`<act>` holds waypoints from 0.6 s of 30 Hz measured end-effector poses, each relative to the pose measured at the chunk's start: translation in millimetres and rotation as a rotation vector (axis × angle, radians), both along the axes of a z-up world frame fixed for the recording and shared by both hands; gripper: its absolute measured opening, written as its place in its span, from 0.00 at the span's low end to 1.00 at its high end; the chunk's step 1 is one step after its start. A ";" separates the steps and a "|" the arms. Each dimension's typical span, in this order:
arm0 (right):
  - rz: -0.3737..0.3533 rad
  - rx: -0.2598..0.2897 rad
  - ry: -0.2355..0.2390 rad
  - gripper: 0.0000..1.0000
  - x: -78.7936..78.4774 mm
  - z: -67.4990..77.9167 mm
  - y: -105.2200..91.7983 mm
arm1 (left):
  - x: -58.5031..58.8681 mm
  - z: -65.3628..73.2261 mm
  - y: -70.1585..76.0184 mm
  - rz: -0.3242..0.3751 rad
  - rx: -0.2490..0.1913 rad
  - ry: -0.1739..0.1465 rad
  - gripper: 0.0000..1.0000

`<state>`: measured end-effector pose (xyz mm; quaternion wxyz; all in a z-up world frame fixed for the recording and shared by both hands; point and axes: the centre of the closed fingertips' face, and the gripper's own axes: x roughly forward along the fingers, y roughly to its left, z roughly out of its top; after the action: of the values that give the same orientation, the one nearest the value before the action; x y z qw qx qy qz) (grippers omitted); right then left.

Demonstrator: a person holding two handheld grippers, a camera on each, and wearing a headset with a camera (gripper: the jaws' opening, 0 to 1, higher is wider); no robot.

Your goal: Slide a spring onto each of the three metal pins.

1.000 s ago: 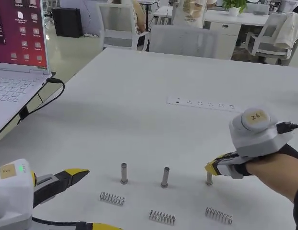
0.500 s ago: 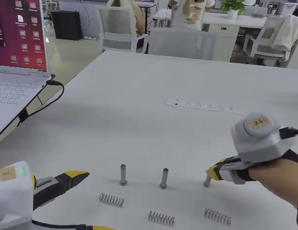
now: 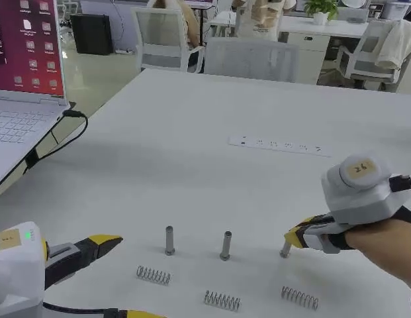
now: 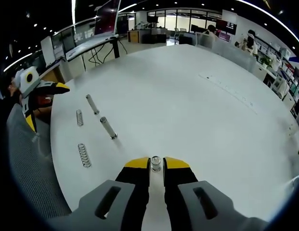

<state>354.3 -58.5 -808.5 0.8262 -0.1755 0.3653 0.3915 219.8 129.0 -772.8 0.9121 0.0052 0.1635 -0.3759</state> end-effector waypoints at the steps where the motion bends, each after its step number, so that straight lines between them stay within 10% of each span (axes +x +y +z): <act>1: -0.002 0.002 0.000 0.08 -0.6 0.3 -1.4 | 0.0 0.2 -0.3 0.000 0.000 0.000 0.87; 18: 0.013 -0.006 0.004 0.11 -23.5 1.8 -19.6 | -0.6 0.4 -4.0 -0.006 -0.001 0.002 0.87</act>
<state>330.8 -78.1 -806.7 0.8223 -0.1793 0.3670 0.3962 219.2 125.0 -772.4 0.9109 0.0048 0.1644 -0.3785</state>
